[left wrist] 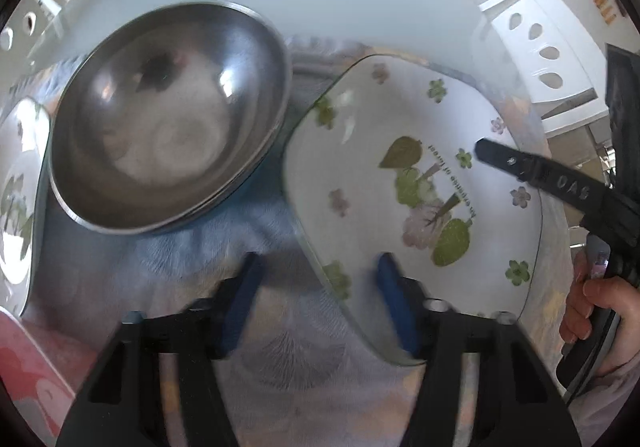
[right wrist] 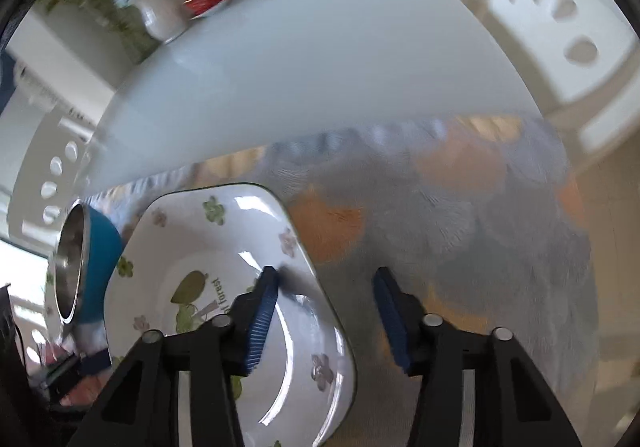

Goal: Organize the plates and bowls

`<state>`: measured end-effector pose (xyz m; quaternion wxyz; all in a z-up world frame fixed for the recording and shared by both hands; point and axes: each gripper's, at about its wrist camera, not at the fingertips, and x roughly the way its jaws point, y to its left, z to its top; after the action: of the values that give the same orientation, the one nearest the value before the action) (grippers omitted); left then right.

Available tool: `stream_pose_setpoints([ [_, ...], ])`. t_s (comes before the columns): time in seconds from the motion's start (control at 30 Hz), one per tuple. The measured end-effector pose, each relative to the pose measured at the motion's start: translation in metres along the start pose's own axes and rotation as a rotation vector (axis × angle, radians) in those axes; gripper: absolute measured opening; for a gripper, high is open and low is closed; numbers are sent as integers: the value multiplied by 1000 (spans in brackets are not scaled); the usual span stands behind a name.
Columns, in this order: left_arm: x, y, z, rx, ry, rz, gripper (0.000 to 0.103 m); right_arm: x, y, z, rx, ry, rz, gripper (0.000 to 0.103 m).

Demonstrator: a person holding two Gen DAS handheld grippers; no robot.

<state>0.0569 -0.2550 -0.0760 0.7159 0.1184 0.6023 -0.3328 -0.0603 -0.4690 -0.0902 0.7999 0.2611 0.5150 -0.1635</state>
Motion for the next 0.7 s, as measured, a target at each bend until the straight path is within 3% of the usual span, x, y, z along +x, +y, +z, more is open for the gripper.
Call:
stream_pose_setpoints([
  [0.03, 0, 1, 1, 4, -5, -37, 21, -1, 5, 0, -37, 0, -18, 33],
  [0.23, -3, 6, 1, 21, -24, -14, 20, -8, -1, -8, 28, 28, 40, 23],
  [0.37, -7, 0, 0, 69, -26, 25, 20, -6, 1, -21, 33, 39, 47, 23],
  [0.7, -13, 0, -10, 96, 16, 28, 20, -14, 2, -51, 81, 97, 84, 22],
])
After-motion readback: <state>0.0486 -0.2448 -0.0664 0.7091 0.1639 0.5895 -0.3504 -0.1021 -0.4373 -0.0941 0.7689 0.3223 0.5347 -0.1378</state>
